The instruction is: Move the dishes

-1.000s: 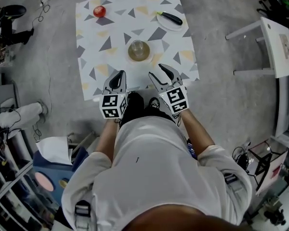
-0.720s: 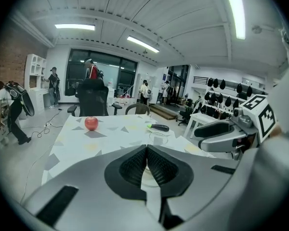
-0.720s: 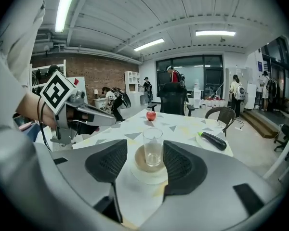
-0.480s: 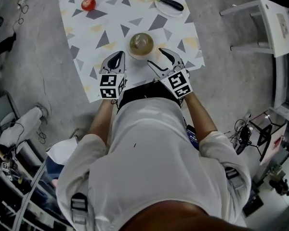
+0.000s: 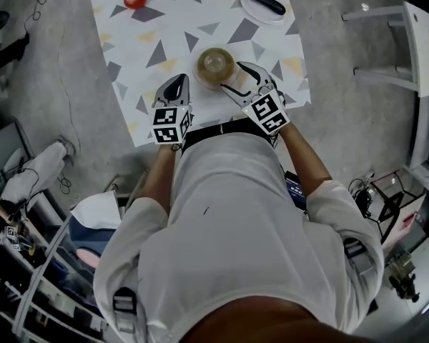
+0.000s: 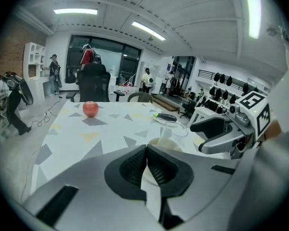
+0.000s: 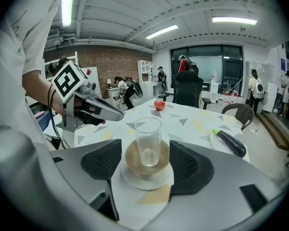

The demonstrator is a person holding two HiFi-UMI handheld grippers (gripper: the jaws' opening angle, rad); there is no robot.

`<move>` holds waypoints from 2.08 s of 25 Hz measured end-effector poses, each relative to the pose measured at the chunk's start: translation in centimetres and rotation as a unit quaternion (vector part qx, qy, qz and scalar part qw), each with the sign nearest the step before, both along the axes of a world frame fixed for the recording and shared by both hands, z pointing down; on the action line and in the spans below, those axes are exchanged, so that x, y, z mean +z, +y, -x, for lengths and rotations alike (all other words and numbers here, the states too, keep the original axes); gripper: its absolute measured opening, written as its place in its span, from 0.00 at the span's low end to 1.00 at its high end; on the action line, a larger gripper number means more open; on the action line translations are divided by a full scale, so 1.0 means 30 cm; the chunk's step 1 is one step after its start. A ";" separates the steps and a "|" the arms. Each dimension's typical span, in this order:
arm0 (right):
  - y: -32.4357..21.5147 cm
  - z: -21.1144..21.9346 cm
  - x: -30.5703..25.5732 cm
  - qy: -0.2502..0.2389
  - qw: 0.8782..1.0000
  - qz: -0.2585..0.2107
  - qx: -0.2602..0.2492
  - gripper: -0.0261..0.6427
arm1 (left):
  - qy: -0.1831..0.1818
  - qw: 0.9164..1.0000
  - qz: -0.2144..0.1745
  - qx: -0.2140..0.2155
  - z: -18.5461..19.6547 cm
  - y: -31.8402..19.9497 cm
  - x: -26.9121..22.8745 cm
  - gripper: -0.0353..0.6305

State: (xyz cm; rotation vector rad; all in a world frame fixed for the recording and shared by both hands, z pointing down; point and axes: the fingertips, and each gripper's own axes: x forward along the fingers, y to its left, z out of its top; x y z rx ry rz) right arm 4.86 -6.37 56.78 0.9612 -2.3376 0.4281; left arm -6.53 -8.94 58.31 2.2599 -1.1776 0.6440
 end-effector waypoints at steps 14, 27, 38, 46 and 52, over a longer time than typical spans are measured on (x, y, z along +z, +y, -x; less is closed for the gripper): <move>-0.109 0.096 0.092 -0.012 0.992 0.011 -0.124 0.52 | -0.022 0.991 0.028 -0.130 0.123 0.098 0.047 0.08; -0.155 0.175 0.168 -0.007 0.989 0.016 -0.148 0.51 | -0.022 0.982 0.033 -0.183 0.208 0.172 0.046 0.08; -0.158 0.177 0.173 0.002 0.991 0.009 -0.130 0.46 | -0.018 0.985 0.030 -0.169 0.205 0.167 0.037 0.08; -0.166 0.172 0.128 -0.004 0.995 -0.005 -0.100 0.46 | -0.013 0.989 0.017 -0.146 0.180 0.140 0.012 0.08; -0.180 0.161 0.025 -0.019 0.997 -0.026 -0.075 0.46 | -0.006 0.993 0.004 -0.115 0.134 0.102 -0.017 0.08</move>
